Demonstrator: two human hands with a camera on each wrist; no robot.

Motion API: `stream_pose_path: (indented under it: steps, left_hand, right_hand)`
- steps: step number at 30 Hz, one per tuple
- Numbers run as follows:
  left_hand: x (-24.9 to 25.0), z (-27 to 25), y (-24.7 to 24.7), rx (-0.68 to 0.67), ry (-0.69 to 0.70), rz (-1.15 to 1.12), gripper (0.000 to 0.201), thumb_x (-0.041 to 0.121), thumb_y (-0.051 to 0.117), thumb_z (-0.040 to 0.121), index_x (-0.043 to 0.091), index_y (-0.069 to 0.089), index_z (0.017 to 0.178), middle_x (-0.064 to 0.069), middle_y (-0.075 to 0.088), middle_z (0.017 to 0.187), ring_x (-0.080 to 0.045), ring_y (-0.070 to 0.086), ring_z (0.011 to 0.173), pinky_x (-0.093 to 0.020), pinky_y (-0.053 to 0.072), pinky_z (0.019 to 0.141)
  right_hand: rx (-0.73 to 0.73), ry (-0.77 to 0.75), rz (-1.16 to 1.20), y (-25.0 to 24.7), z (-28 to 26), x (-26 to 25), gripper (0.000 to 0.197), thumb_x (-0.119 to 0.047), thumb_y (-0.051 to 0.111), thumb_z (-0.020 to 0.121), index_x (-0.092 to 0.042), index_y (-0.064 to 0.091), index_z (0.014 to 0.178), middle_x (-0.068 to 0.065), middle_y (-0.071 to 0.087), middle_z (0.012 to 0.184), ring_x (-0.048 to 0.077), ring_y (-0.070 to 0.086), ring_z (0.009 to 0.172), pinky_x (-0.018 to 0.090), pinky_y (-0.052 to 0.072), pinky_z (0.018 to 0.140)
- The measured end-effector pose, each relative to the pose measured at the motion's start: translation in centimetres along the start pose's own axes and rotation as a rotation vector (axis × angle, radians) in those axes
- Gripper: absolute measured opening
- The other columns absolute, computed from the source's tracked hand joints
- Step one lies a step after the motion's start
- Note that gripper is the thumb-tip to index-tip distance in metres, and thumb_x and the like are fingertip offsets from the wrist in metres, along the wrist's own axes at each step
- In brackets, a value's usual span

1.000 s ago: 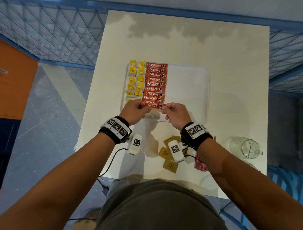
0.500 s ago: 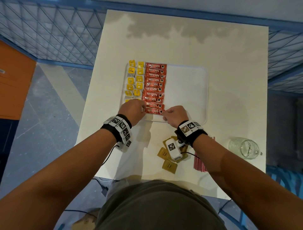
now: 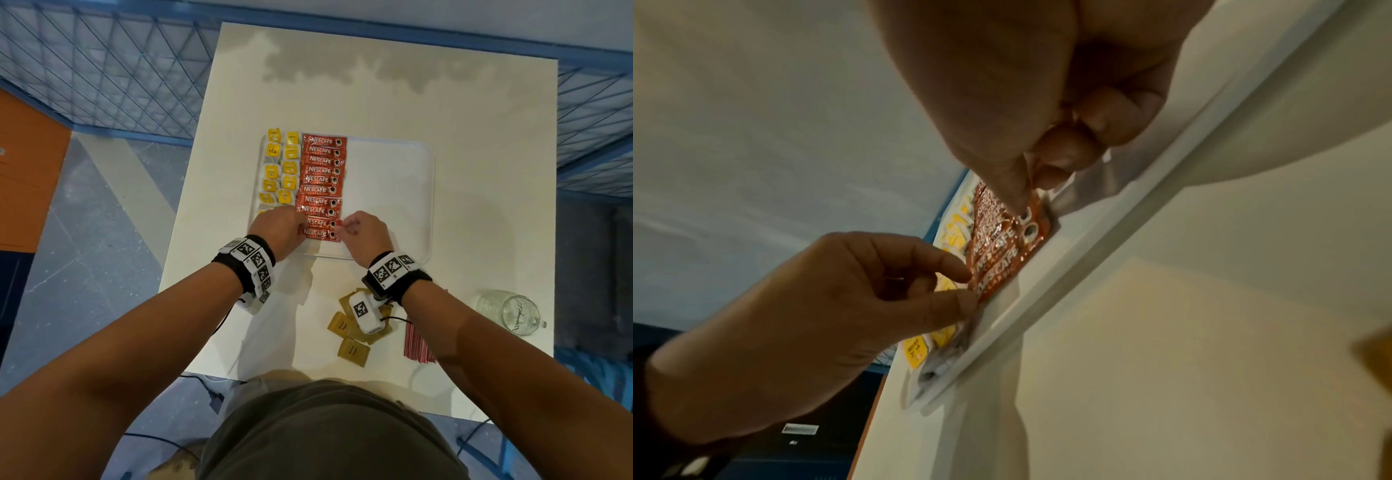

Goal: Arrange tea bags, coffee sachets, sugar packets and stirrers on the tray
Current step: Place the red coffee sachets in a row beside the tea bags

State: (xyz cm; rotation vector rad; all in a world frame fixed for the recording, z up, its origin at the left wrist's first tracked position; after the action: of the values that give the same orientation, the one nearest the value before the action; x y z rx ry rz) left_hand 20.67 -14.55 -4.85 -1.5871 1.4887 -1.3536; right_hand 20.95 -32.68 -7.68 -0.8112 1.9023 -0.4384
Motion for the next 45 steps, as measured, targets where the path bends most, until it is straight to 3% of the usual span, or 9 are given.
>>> stream_pose_path:
  steps: [3,5,9,13,17,23,34,40,45]
  left_hand:
    - [0.3,0.5,-1.1,0.076,0.023,-0.022,0.017,0.030,0.067,0.091,0.019,0.073,0.103,-0.005,0.064,0.100,-0.028,0.062,0.089,-0.033,0.046,0.069]
    - [0.4,1.1,-1.6,0.116,0.026,-0.001,0.026,0.030,0.068,0.089,0.020,0.072,0.112,-0.008,0.065,0.107,-0.032,0.060,0.099,-0.041,0.049,0.081]
    - [0.6,2.1,-1.0,0.080,0.024,0.124,0.037,0.035,0.068,0.088,0.022,0.068,0.122,-0.006,0.063,0.120,-0.034,0.053,0.114,-0.048,0.041,0.097]
    - [0.9,2.3,0.0,0.046,0.046,0.188,0.036,0.039,0.064,0.089,0.024,0.067,0.122,-0.003,0.064,0.119,-0.032,0.052,0.114,-0.046,0.037,0.095]
    - [0.7,2.3,0.1,0.048,0.046,0.172,0.035,0.037,0.065,0.089,0.023,0.068,0.121,-0.004,0.065,0.119,-0.033,0.053,0.114,-0.046,0.038,0.095]
    - [0.4,2.0,0.0,0.054,0.041,0.133,0.034,0.035,0.065,0.089,0.021,0.069,0.120,-0.006,0.065,0.119,-0.034,0.053,0.113,-0.047,0.037,0.095]
    - [0.6,1.4,0.1,0.087,0.056,0.100,0.044,0.048,0.069,0.082,0.022,0.067,0.118,-0.005,0.063,0.118,-0.032,0.053,0.110,-0.045,0.038,0.092]
    - [1.1,1.0,0.4,0.075,0.070,0.101,0.050,0.048,0.072,0.079,0.022,0.064,0.121,-0.004,0.058,0.122,-0.031,0.051,0.112,-0.045,0.037,0.094]
    - [1.2,0.7,0.3,0.070,0.071,0.087,0.046,0.045,0.072,0.082,0.020,0.065,0.120,-0.006,0.059,0.122,-0.032,0.051,0.112,-0.047,0.038,0.095]
  right_hand:
    - [0.018,-0.082,0.035,-0.5,0.8,-0.9,0.018,-0.032,0.069,0.094,-0.023,0.068,0.111,-0.011,0.062,0.078,0.005,0.060,0.072,0.025,0.052,0.070]
    - [0.003,-0.137,0.000,-0.5,1.4,-1.8,0.025,-0.030,0.067,0.096,-0.026,0.068,0.120,-0.007,0.066,0.082,0.012,0.065,0.077,0.032,0.057,0.077]
    - [-0.059,-0.218,-0.124,-0.1,2.2,-3.3,0.031,-0.029,0.066,0.096,-0.027,0.068,0.127,-0.002,0.067,0.099,0.017,0.064,0.090,0.036,0.055,0.086]
    - [-0.093,-0.230,-0.214,0.3,2.8,-3.1,0.031,-0.028,0.065,0.097,-0.027,0.068,0.127,0.003,0.067,0.112,0.019,0.063,0.098,0.035,0.052,0.088]
    - [-0.073,-0.244,-0.176,0.0,3.1,-3.3,0.033,-0.028,0.066,0.096,-0.027,0.067,0.129,0.002,0.067,0.109,0.015,0.060,0.092,0.035,0.053,0.087]
    - [-0.071,-0.221,-0.182,-0.2,3.8,-3.5,0.035,-0.029,0.064,0.098,-0.025,0.065,0.133,0.002,0.066,0.109,0.017,0.062,0.094,0.038,0.055,0.089]
    - [-0.054,-0.163,-0.138,-0.8,2.5,-2.1,0.031,-0.031,0.068,0.095,-0.026,0.064,0.126,-0.006,0.068,0.094,0.014,0.064,0.086,0.035,0.055,0.083]
    - [-0.086,-0.075,-0.127,0.2,0.5,0.2,0.058,-0.036,0.077,0.087,-0.029,0.042,0.133,-0.009,0.065,0.087,0.004,0.061,0.079,0.024,0.043,0.065]
    - [-0.105,-0.121,-0.153,0.7,-0.1,-0.2,0.063,-0.032,0.077,0.087,-0.025,0.040,0.138,-0.008,0.058,0.083,0.006,0.057,0.074,0.027,0.044,0.064]
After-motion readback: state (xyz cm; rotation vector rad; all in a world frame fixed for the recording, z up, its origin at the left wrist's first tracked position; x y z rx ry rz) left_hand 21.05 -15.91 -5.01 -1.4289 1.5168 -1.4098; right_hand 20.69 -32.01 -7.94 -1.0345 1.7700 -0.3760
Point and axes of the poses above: each hand's wrist, its own z-axis towards the middle knuckle, its own y-axis out of the palm, x = y × z, the point moved 9 cm from there along z, towards the middle knuckle
